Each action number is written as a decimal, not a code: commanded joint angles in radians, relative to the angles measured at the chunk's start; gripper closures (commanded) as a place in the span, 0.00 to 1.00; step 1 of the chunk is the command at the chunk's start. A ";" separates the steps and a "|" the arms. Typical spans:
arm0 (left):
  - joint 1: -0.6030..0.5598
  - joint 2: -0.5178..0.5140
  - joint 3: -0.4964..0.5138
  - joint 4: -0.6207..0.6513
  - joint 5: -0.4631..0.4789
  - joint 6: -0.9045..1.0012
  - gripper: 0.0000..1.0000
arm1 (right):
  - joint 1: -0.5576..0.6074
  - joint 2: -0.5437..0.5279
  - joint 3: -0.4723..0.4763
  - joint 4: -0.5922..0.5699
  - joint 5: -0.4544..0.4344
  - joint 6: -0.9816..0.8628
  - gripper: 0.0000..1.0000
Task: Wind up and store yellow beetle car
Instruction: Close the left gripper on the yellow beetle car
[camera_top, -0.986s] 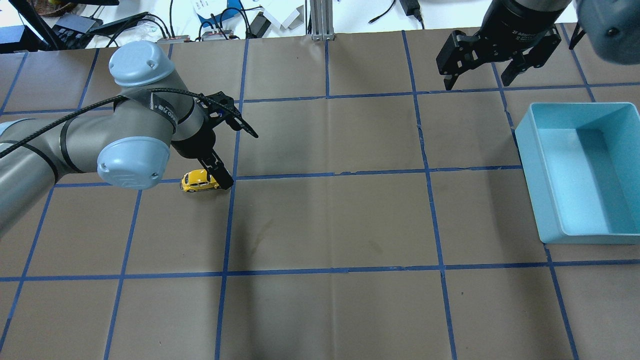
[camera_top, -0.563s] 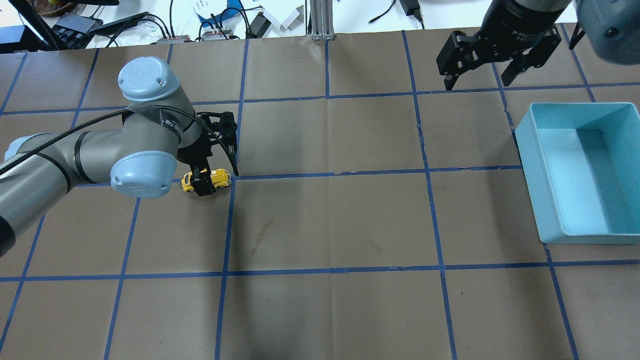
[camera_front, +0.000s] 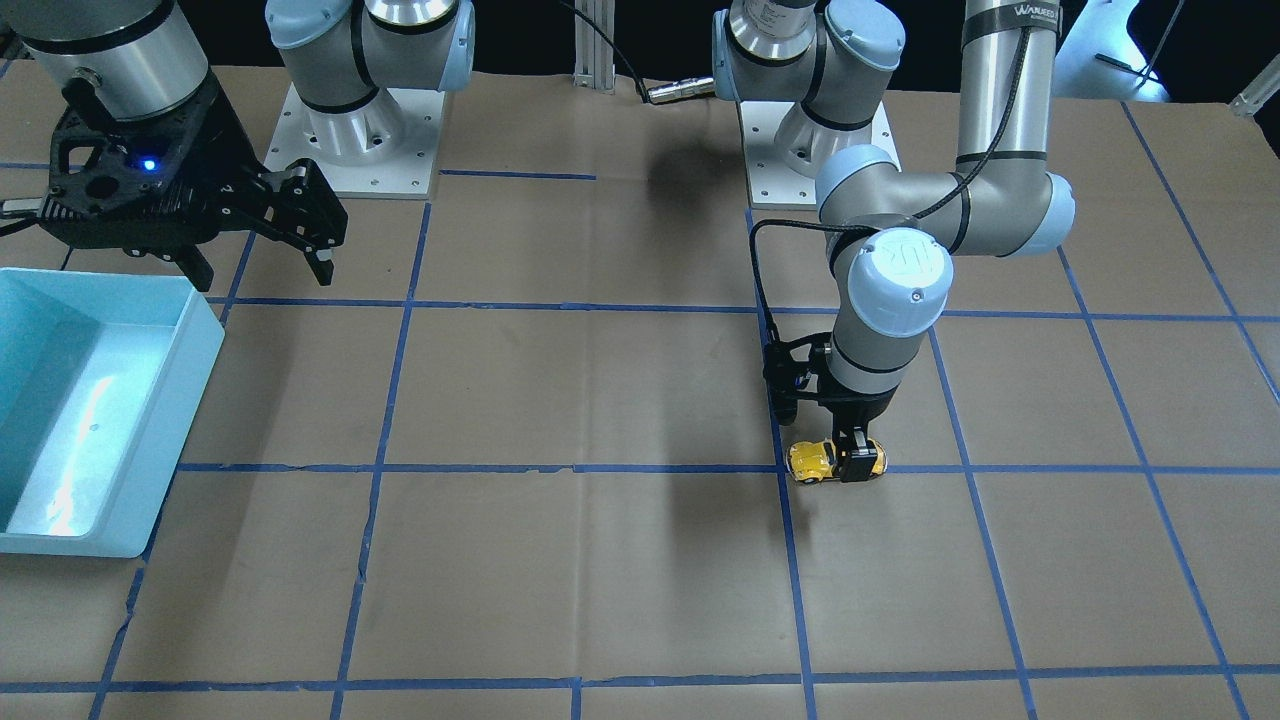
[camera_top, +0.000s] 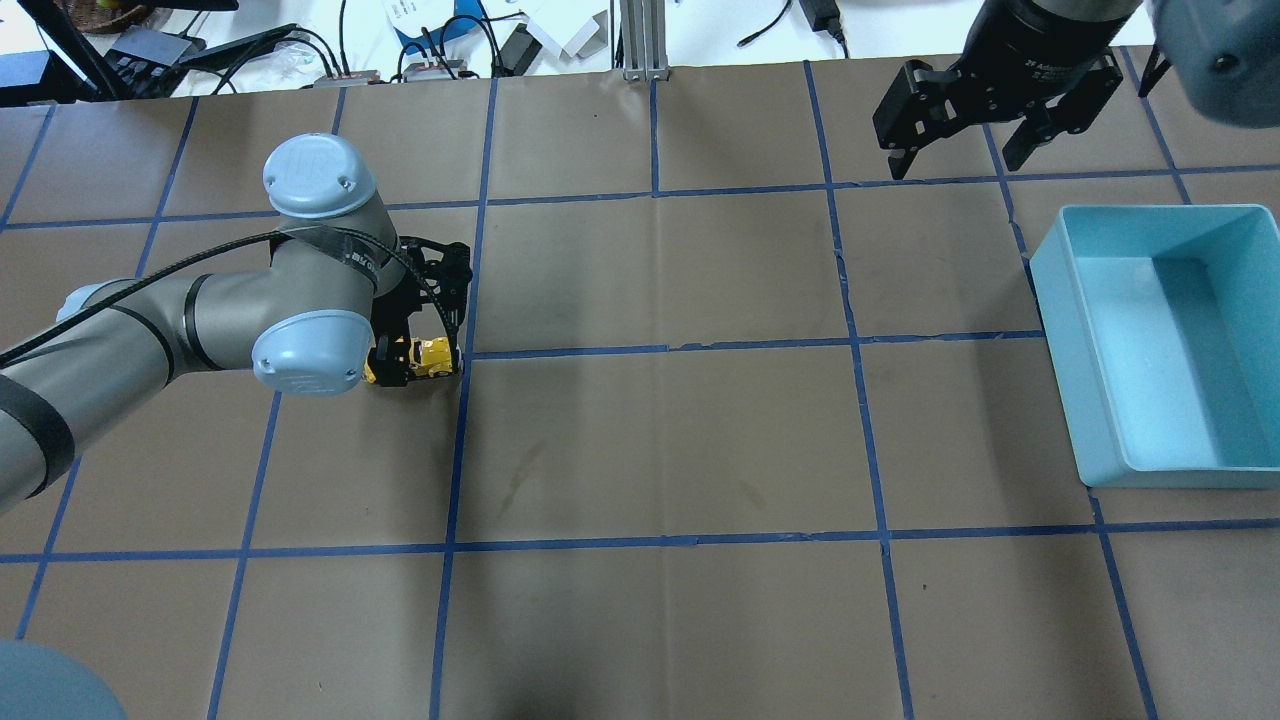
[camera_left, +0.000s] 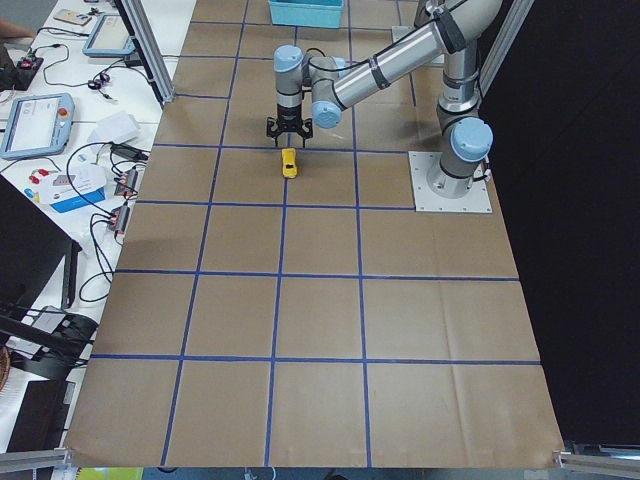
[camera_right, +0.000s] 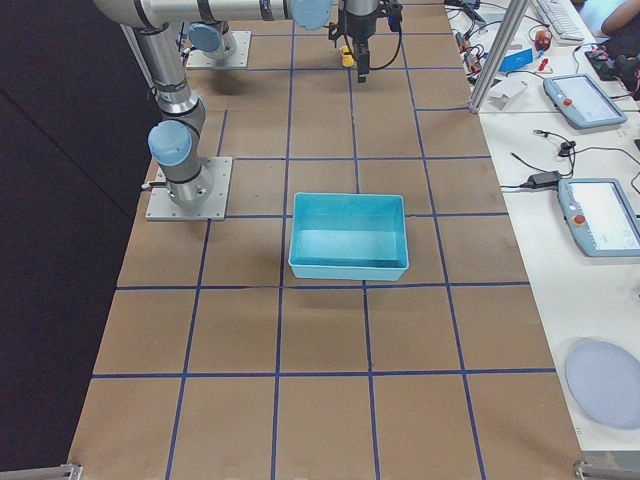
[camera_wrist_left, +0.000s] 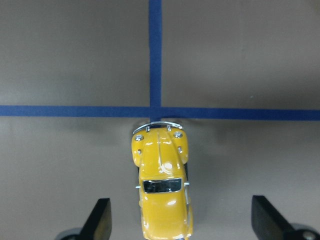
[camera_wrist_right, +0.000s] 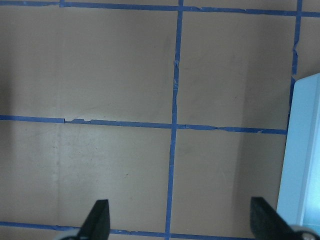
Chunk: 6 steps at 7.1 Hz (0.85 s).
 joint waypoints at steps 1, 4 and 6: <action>0.034 -0.019 0.002 0.003 -0.026 -0.001 0.08 | 0.000 -0.002 0.000 0.000 0.000 0.000 0.00; 0.103 -0.021 -0.007 -0.001 -0.139 0.007 0.08 | 0.002 0.000 0.001 -0.009 0.002 0.000 0.00; 0.103 -0.057 -0.001 0.001 -0.139 0.004 0.12 | 0.000 0.000 0.001 -0.009 0.002 -0.002 0.00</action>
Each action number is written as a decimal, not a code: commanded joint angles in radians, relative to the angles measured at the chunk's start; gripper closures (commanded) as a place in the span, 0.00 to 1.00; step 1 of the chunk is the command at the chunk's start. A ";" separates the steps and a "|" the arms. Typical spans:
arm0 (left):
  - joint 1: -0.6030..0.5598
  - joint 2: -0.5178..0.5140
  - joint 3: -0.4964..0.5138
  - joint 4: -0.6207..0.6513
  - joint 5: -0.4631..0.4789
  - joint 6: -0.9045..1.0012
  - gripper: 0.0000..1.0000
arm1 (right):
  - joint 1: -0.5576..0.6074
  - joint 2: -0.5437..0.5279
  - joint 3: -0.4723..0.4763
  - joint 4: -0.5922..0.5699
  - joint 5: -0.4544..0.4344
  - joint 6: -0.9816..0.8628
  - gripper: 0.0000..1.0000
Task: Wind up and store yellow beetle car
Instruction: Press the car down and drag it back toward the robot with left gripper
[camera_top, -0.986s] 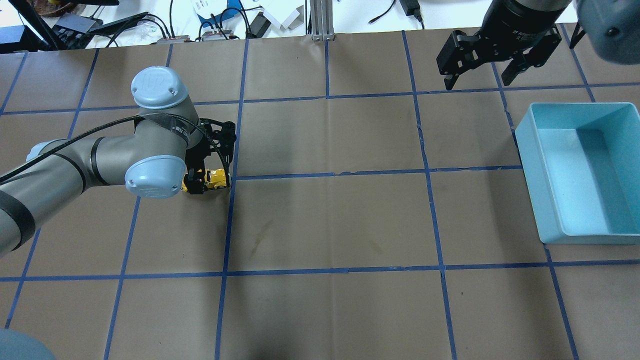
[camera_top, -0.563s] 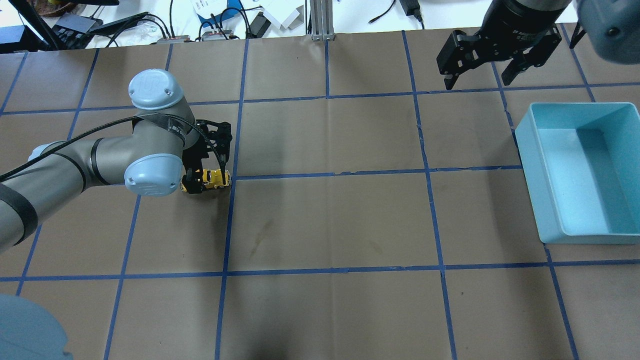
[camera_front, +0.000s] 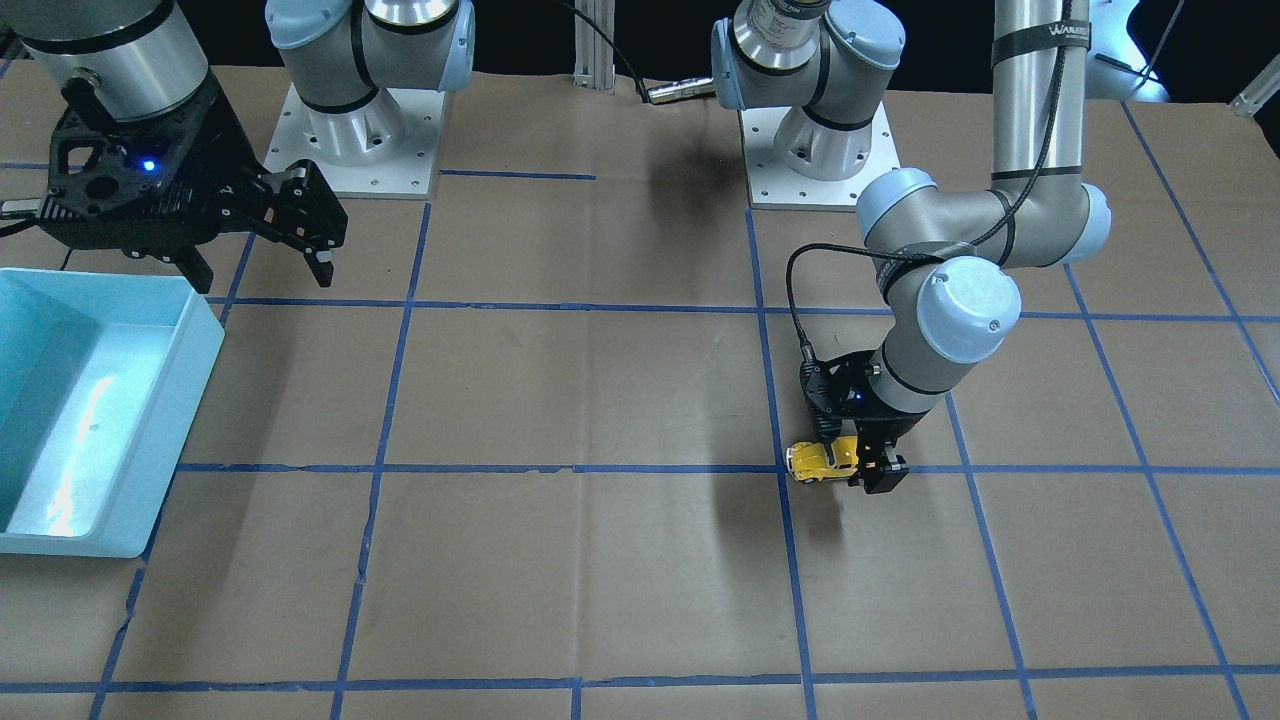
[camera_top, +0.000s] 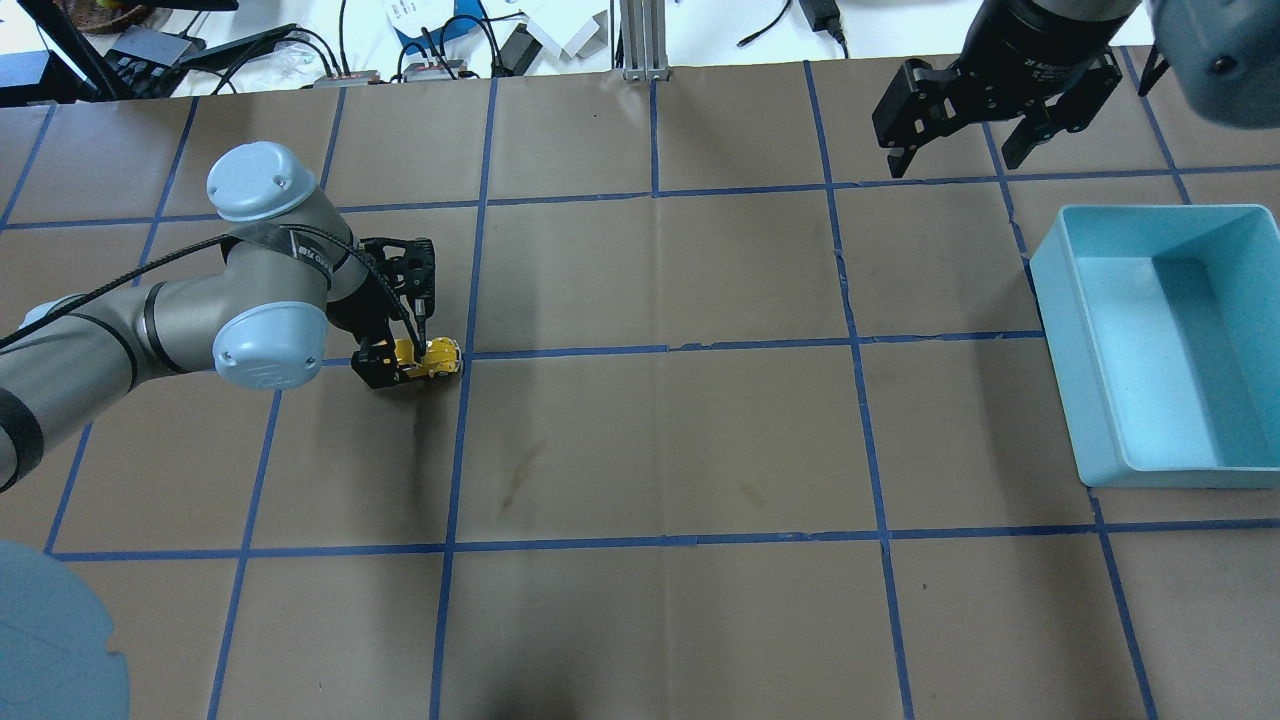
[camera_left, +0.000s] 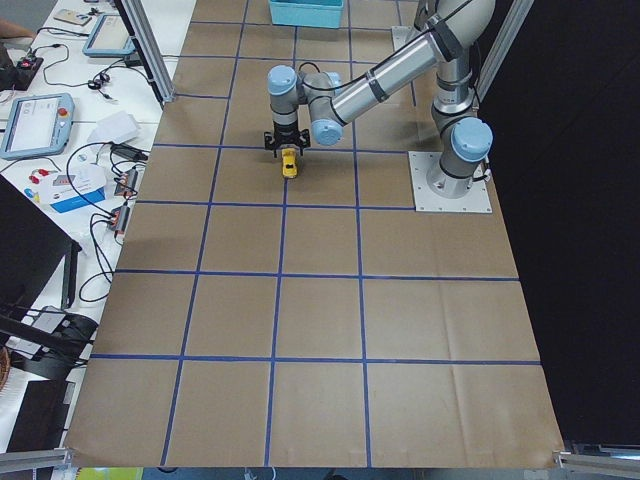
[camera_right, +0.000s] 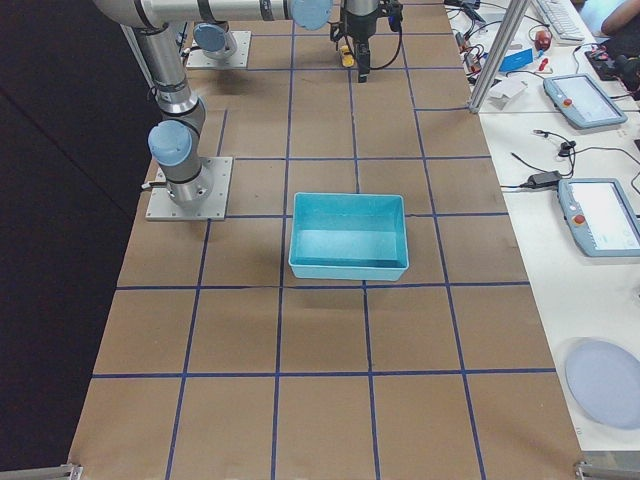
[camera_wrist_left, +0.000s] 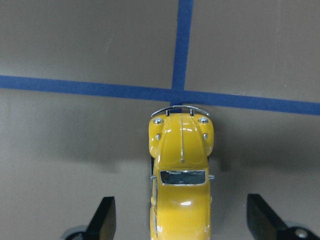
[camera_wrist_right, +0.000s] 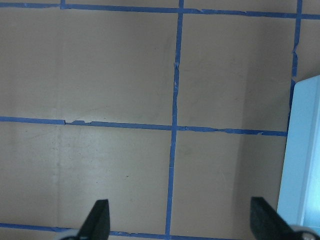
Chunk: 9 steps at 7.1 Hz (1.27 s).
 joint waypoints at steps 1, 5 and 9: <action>0.001 -0.029 0.009 0.007 -0.004 0.001 0.21 | 0.000 0.000 0.000 -0.001 0.001 0.000 0.00; -0.002 -0.011 0.004 -0.008 -0.004 -0.013 0.76 | 0.000 0.005 0.000 -0.004 -0.001 -0.002 0.00; -0.029 -0.006 0.010 -0.012 -0.076 0.024 0.77 | 0.000 0.005 0.000 -0.006 0.010 -0.003 0.00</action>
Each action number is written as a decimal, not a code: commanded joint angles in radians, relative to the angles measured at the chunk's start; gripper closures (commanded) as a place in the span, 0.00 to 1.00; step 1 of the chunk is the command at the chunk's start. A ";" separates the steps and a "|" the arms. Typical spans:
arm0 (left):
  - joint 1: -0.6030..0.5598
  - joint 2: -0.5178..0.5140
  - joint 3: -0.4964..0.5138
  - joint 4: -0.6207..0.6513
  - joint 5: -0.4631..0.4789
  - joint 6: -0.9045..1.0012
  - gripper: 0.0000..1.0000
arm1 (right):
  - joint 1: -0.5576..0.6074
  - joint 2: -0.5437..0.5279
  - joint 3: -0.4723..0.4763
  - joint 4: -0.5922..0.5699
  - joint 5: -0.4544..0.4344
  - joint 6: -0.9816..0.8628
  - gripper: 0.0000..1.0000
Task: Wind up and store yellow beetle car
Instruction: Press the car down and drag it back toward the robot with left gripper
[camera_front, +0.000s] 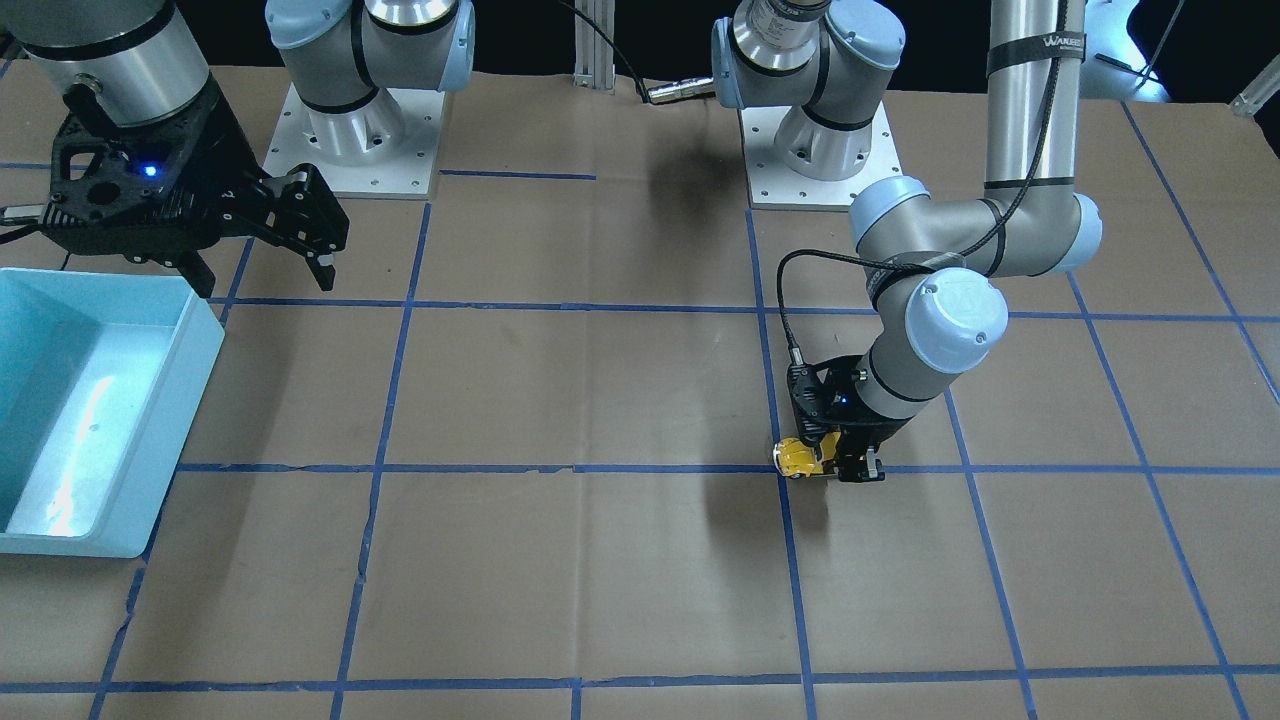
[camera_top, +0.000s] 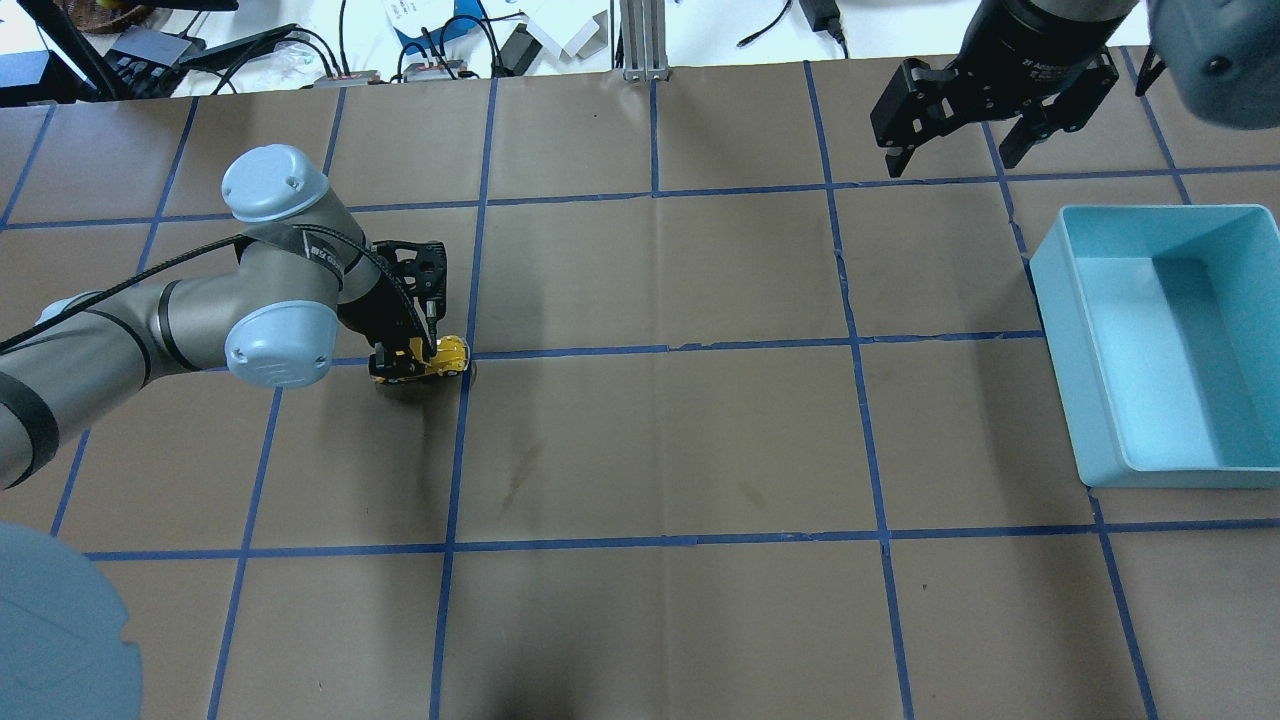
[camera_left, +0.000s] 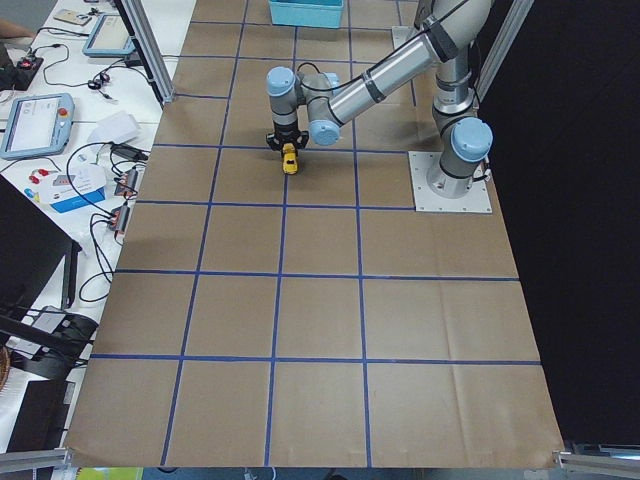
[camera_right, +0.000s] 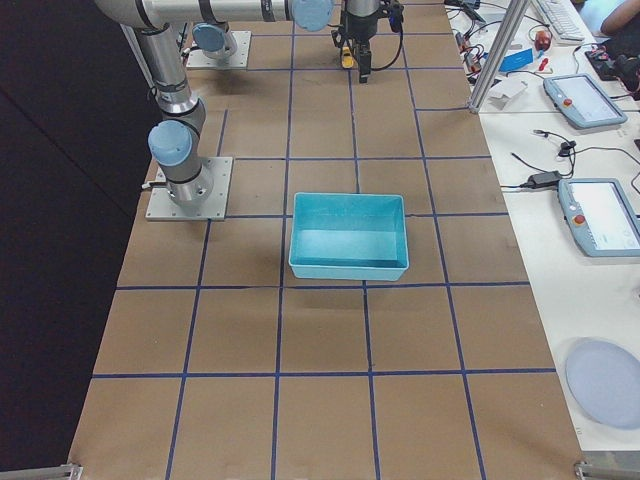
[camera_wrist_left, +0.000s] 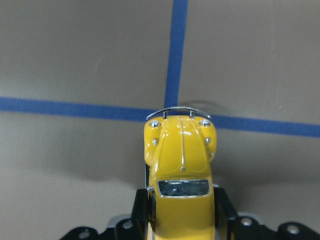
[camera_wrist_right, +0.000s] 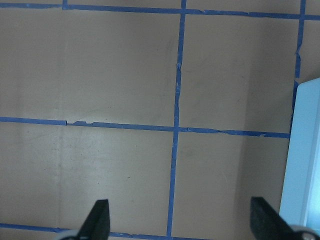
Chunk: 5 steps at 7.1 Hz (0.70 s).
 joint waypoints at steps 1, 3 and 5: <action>-0.005 0.000 0.000 -0.001 -0.027 0.020 0.77 | 0.000 0.000 -0.002 -0.003 0.002 0.000 0.00; -0.004 -0.006 0.000 0.002 -0.025 0.064 0.77 | 0.000 0.000 -0.002 -0.003 0.002 0.000 0.00; -0.004 -0.009 0.003 0.006 -0.021 0.081 0.77 | 0.000 0.000 -0.002 -0.003 0.000 -0.002 0.00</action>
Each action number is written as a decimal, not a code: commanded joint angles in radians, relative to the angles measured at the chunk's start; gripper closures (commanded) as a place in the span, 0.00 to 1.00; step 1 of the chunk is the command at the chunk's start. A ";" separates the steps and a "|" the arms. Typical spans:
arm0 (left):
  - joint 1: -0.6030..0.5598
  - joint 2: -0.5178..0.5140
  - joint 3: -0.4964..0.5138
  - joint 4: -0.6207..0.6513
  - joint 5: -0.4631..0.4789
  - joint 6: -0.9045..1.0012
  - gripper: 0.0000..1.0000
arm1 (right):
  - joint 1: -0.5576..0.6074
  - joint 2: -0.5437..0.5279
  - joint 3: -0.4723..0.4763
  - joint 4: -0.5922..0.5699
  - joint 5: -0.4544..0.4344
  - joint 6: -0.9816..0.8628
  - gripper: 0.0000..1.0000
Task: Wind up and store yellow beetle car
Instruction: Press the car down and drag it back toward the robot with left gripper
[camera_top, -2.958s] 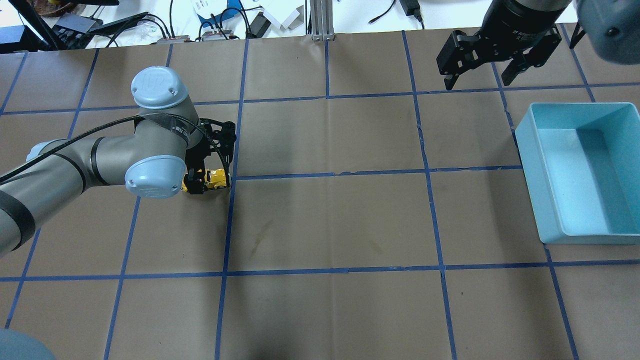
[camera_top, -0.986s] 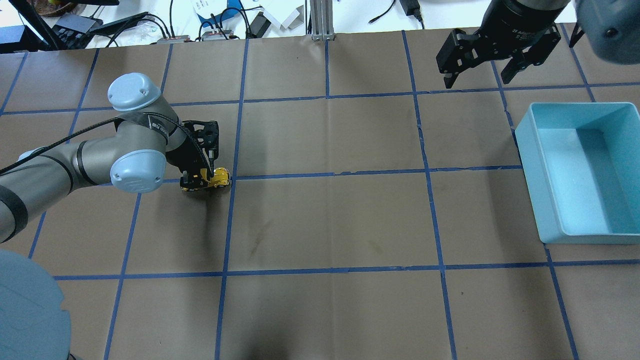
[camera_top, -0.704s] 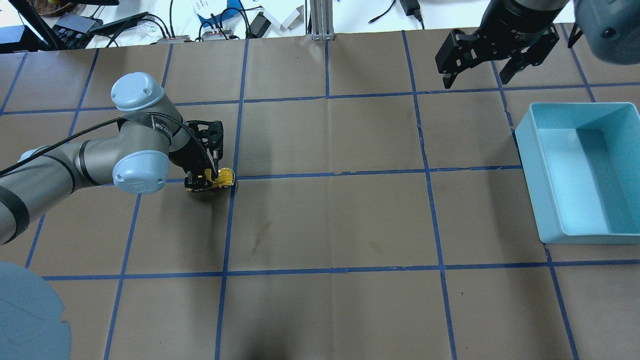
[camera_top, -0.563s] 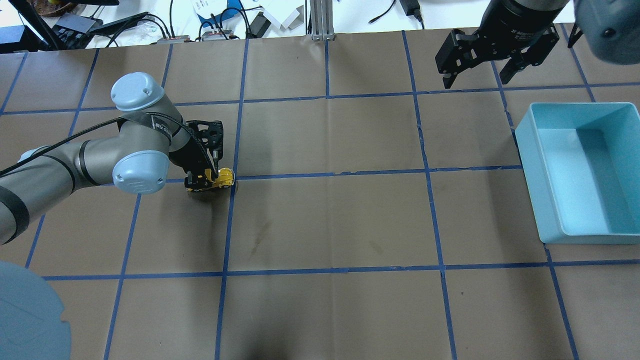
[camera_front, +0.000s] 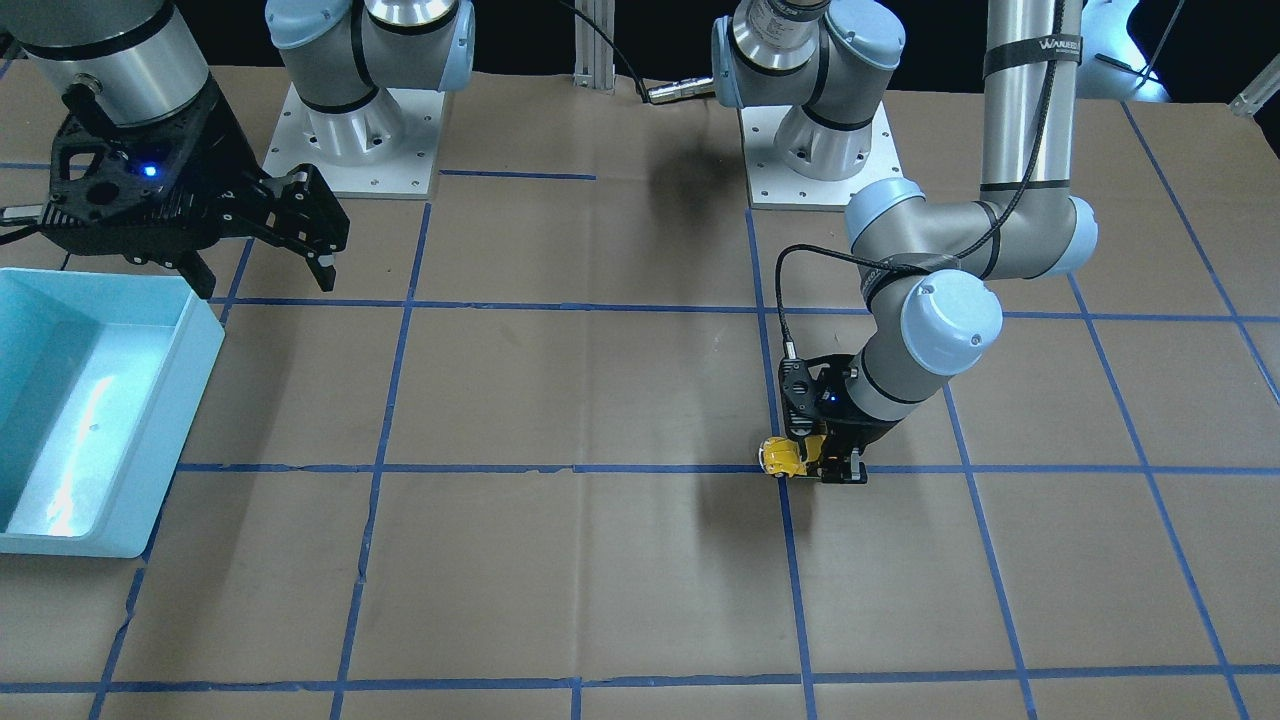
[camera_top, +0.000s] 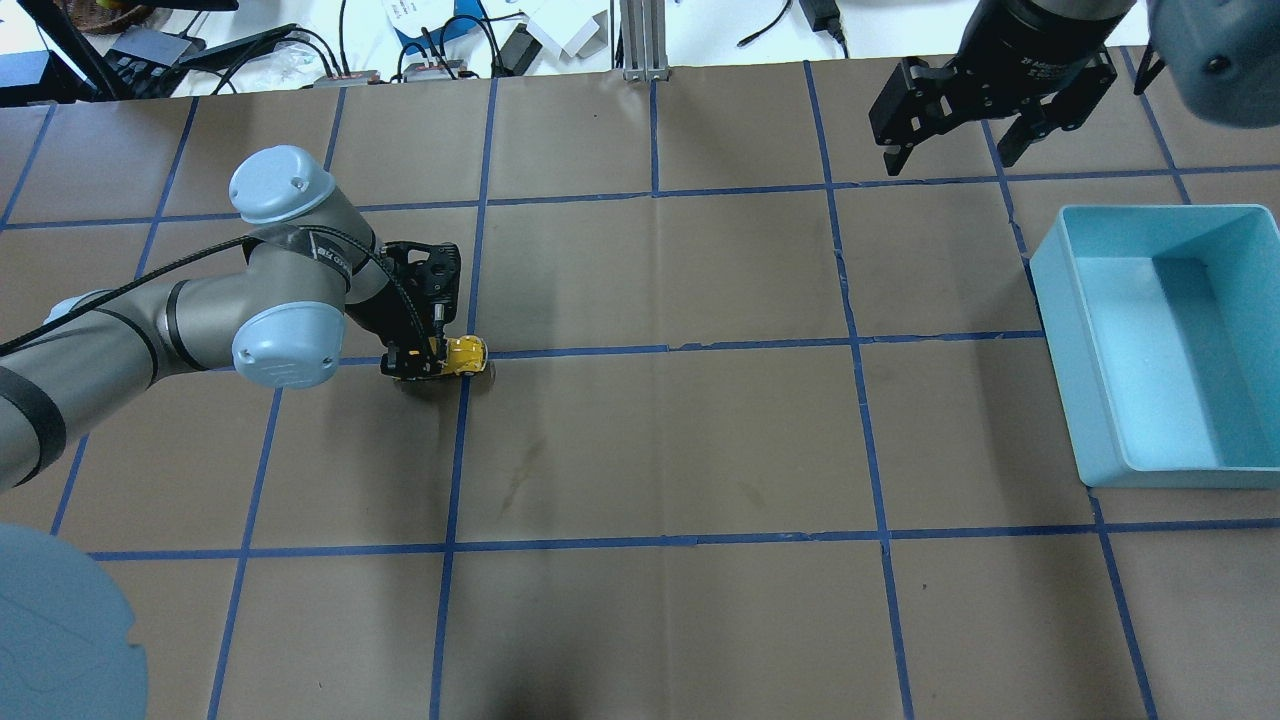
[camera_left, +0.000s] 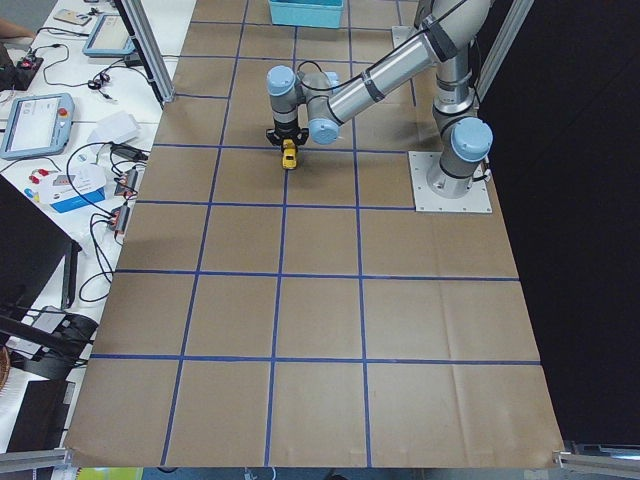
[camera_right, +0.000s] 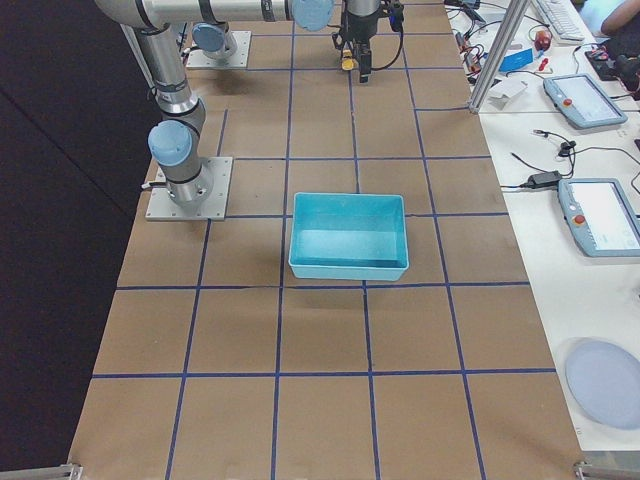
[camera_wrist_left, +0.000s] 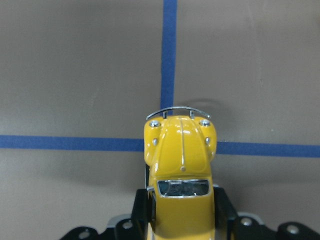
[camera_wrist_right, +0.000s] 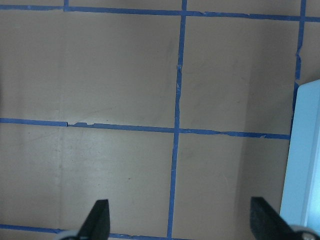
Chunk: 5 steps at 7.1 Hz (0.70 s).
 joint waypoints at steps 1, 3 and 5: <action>0.005 -0.002 -0.003 0.012 0.003 0.008 0.77 | 0.000 -0.001 0.000 0.000 -0.001 0.000 0.00; 0.008 0.000 -0.005 0.009 0.004 0.005 0.76 | 0.000 -0.001 0.000 0.000 -0.001 0.000 0.00; 0.009 -0.002 0.000 0.008 0.021 0.008 0.76 | 0.000 0.001 -0.002 0.000 0.001 0.000 0.00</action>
